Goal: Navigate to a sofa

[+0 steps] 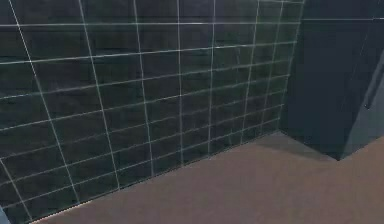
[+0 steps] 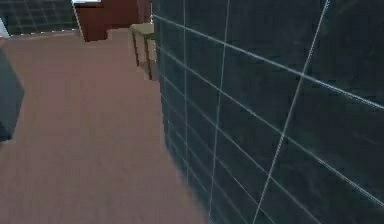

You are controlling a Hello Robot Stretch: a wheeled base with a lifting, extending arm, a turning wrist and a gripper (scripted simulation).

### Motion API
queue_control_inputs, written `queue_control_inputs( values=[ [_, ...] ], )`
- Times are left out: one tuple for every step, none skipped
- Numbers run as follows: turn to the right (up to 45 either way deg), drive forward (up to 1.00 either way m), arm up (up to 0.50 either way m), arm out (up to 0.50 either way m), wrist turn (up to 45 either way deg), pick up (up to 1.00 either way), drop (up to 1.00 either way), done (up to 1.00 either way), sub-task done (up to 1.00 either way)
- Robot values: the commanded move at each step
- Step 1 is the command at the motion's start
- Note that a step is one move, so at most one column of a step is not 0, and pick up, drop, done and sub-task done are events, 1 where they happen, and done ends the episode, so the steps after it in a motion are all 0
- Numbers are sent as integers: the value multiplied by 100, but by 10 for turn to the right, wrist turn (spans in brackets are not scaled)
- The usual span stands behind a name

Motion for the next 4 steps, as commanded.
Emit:
queue_control_inputs(
  values=[
    [450, 0, 0, 0, 0, 0, 0, 0, 0],
    [90, 0, 0, 0, 0, 0, 0, 0, 0],
    [0, 100, 0, 0, 0, 0, 0, 0, 0],
    [0, 65, 0, 0, 0, 0, 0, 0, 0]
  ],
)
